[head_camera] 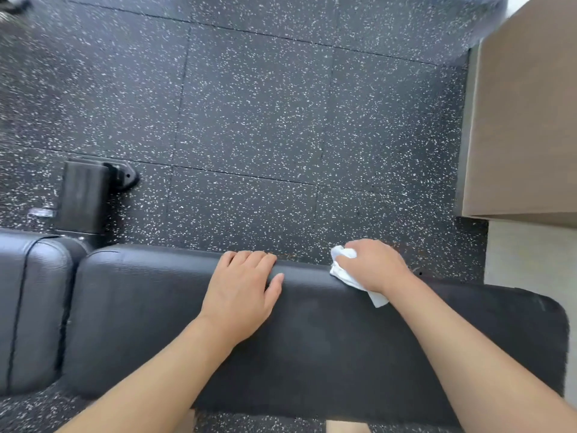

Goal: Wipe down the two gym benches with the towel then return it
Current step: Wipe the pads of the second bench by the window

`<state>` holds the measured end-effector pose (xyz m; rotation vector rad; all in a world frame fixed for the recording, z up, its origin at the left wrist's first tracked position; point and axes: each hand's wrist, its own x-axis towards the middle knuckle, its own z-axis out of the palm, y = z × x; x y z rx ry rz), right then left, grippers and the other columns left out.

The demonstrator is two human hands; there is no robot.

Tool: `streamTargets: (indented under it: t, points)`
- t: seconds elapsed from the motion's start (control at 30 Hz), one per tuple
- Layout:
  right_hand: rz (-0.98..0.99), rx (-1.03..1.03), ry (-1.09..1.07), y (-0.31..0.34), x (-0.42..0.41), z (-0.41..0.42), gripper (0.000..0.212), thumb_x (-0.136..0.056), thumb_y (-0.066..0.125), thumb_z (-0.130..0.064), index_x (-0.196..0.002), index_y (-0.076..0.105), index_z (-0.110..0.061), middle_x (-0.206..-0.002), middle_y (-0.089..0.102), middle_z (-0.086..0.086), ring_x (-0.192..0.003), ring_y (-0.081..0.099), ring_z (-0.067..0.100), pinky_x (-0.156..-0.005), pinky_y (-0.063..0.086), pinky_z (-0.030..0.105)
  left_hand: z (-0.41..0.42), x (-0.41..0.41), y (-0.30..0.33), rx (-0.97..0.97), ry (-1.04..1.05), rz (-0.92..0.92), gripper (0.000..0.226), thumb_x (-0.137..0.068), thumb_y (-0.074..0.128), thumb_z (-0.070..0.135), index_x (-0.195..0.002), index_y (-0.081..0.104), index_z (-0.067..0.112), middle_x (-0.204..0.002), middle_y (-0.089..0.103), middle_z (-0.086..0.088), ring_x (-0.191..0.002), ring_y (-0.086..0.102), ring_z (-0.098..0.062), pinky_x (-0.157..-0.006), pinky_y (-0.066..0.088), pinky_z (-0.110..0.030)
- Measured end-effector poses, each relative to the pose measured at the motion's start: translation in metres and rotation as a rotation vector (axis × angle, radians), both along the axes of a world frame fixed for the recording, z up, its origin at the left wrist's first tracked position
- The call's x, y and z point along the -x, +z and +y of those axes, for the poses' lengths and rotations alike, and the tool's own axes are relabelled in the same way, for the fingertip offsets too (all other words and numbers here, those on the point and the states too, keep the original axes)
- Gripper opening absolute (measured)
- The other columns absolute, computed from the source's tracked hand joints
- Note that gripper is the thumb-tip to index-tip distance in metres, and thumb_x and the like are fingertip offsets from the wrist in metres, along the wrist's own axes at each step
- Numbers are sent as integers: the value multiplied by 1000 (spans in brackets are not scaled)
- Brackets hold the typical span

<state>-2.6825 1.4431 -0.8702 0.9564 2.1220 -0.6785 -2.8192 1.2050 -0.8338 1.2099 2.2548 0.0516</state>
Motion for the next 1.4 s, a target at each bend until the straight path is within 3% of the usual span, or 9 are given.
streamTargets:
  t: [0.2,0.4,0.53,0.67,0.77,0.93,1.1,1.27,1.4]
  points:
    - [119,114,103,8,138,-127,36,-93,39,-45,-72,56,-21,-72,53,-11,-85,60,29,-71,41,36,-109,100,9,41,52,80,50,-103,37,45,-133,64,17,-129,66,3,-123,60,-25,-114,39,-47]
    - [190,210,155,15,243,-222,31,-82,35,-46,-67,50,-24,-75,54,-9,-86,57,29,-74,43,39,-175,163,14,76,189,11,48,-106,42,40,-140,59,13,-131,65,-2,-119,60,-27,-107,43,-42]
    - [236,253,121,13,282,-262,29,-84,39,-46,-66,50,-26,-71,52,-11,-82,58,26,-68,40,37,-200,179,18,75,95,48,57,-101,23,38,-133,62,12,-120,69,1,-114,64,-23,-120,36,-47]
    - [230,279,90,12,285,-262,30,-92,40,-42,-71,54,-26,-84,68,-4,-86,63,28,-78,50,40,-203,180,14,91,116,58,59,-102,18,38,-138,58,17,-129,66,5,-123,60,-18,-128,20,-51]
    - [147,269,40,14,253,-228,34,-94,41,-44,-73,56,-22,-80,66,-2,-80,62,23,-69,45,36,-193,170,10,110,179,64,54,-107,25,41,-145,54,16,-136,63,4,-127,59,-19,-129,13,-51]
    - [-66,182,-20,22,166,-136,35,-95,52,-44,-74,58,-18,-78,65,0,-75,60,20,-65,41,33,-185,164,5,120,189,62,68,-101,12,49,-148,49,18,-133,62,4,-120,60,-19,-130,11,-49]
    - [-84,120,-19,14,160,-132,38,-91,48,-49,-71,57,-17,-77,64,1,-74,60,19,-63,40,33,-187,160,1,51,235,59,58,-102,25,44,-140,57,13,-123,67,1,-111,64,-22,-128,20,-51]
    - [116,209,57,-9,236,-211,40,-89,42,-52,-68,55,-20,-73,62,-2,-72,60,22,-60,38,34,-182,156,4,20,269,35,53,-102,25,37,-138,58,18,-129,63,4,-114,62,-20,-125,24,-52]
    - [201,322,87,-12,277,-246,33,-84,43,-49,-69,55,-21,-76,58,-4,-77,58,24,-68,40,36,-171,153,8,-17,334,-9,32,-100,34,20,-116,61,16,-110,62,2,-102,60,-25,-103,43,-43]
